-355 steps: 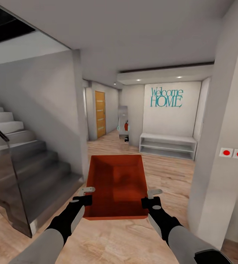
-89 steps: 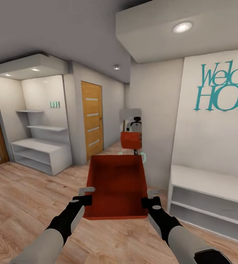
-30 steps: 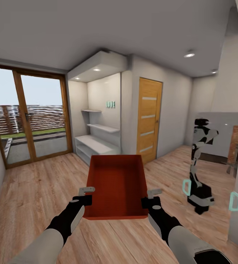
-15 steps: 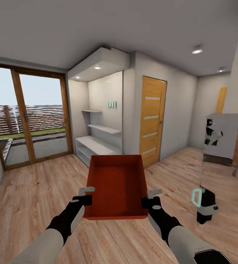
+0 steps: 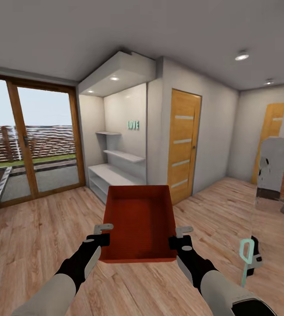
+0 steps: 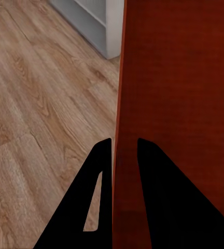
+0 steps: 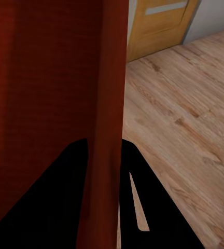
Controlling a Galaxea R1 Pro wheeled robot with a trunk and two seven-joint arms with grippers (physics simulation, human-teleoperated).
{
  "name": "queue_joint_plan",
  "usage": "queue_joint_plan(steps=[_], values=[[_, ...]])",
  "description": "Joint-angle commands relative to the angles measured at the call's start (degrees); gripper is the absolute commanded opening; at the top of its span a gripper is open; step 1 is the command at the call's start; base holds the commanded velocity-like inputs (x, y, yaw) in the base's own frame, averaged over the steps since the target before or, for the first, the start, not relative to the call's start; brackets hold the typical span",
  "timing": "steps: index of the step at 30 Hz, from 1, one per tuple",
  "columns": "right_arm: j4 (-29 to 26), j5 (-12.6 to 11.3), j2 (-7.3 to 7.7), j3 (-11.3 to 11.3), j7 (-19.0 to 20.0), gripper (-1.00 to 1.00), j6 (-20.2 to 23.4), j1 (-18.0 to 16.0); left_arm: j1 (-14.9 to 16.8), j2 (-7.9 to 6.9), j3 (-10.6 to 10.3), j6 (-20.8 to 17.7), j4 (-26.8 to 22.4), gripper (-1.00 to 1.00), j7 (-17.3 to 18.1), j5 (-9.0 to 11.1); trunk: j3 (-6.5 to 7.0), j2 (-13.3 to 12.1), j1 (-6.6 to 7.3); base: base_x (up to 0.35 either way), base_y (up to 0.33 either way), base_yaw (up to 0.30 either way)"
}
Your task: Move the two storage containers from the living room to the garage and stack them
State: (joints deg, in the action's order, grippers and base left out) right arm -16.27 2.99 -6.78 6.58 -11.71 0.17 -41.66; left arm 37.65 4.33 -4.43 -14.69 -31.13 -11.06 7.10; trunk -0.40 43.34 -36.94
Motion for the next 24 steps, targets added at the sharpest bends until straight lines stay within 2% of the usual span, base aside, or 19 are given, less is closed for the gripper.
queue_joint_plan(steps=[1,24], values=[[0.18,0.00,0.54,-0.26,-0.42,-1.00,0.00,0.00,0.06,-0.11,1.31,0.98,-0.26,-1.00,-0.89,-1.04,-0.04,0.04,-0.05,0.323,0.000,0.000],[0.18,0.00,0.54,-0.26,-0.42,-1.00,0.00,0.00,0.06,-0.18,1.31,0.97,-0.24,-1.00,-0.89,-1.04,-0.04,0.04,-0.05,0.323,0.000,0.000]])
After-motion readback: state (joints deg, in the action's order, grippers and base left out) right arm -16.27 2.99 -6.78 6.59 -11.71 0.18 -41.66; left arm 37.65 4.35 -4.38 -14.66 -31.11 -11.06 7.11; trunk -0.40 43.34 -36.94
